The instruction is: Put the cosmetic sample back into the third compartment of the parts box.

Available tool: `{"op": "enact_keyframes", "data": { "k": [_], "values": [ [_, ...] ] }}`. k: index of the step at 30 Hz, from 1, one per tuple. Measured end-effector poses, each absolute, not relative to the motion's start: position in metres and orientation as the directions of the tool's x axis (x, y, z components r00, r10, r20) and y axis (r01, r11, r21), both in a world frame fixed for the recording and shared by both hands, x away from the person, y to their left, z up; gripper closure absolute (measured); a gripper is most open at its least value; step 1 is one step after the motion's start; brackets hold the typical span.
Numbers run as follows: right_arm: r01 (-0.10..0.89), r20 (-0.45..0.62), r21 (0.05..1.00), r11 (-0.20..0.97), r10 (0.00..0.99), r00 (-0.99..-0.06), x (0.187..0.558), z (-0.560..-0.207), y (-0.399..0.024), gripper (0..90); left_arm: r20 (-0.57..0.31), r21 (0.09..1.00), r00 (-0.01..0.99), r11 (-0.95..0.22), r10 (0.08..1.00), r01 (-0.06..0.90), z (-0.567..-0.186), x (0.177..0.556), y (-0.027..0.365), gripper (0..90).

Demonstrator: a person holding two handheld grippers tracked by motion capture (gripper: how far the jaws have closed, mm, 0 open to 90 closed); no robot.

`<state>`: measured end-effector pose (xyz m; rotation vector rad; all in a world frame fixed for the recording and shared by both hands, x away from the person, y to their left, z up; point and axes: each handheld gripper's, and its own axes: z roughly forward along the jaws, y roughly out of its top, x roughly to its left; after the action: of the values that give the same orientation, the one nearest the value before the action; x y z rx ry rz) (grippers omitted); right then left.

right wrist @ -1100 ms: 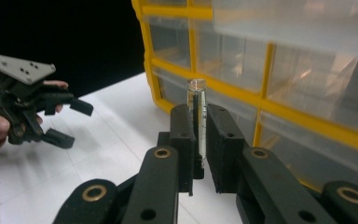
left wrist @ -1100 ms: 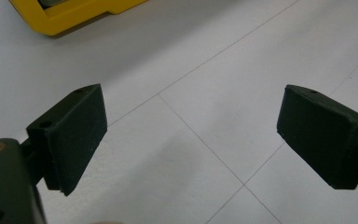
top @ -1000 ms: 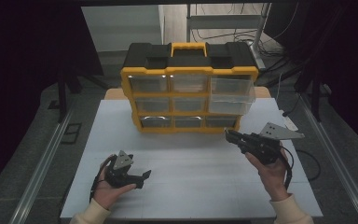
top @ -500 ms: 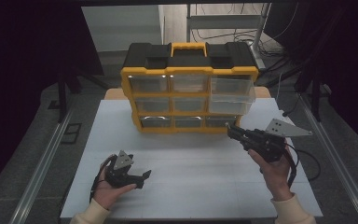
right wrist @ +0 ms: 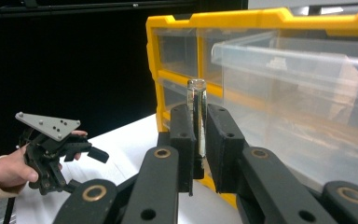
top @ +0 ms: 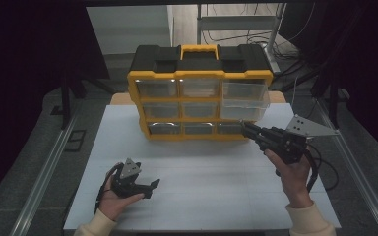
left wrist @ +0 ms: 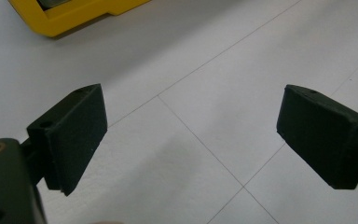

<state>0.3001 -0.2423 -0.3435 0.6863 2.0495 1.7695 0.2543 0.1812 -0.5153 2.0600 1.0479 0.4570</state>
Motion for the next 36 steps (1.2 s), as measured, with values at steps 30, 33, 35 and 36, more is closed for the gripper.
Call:
{"op": "enact_keyframes", "data": {
  "k": [30,33,35,36],
  "values": [
    [0.113,0.022,0.986,0.123,0.573,-0.819,0.336,-0.276,-0.237,81.6,-0.027,0.763,0.596,-0.37,0.802,0.531,-0.516,0.255,0.182,9.0],
    [0.111,0.013,0.985,0.134,0.581,-0.814,0.341,-0.273,-0.237,81.6,-0.025,0.763,0.598,-0.371,0.801,0.53,-0.516,0.255,0.182,9.0],
    [0.121,0.021,0.984,0.133,0.586,-0.81,0.345,-0.272,-0.236,81.5,-0.027,0.764,0.597,-0.369,0.802,0.53,-0.516,0.255,0.182,9.0],
    [0.121,0.02,0.984,0.132,0.588,-0.809,0.347,-0.272,-0.236,81.5,-0.027,0.764,0.596,-0.368,0.803,0.53,-0.516,0.255,0.182,9.1]
  ]
}}
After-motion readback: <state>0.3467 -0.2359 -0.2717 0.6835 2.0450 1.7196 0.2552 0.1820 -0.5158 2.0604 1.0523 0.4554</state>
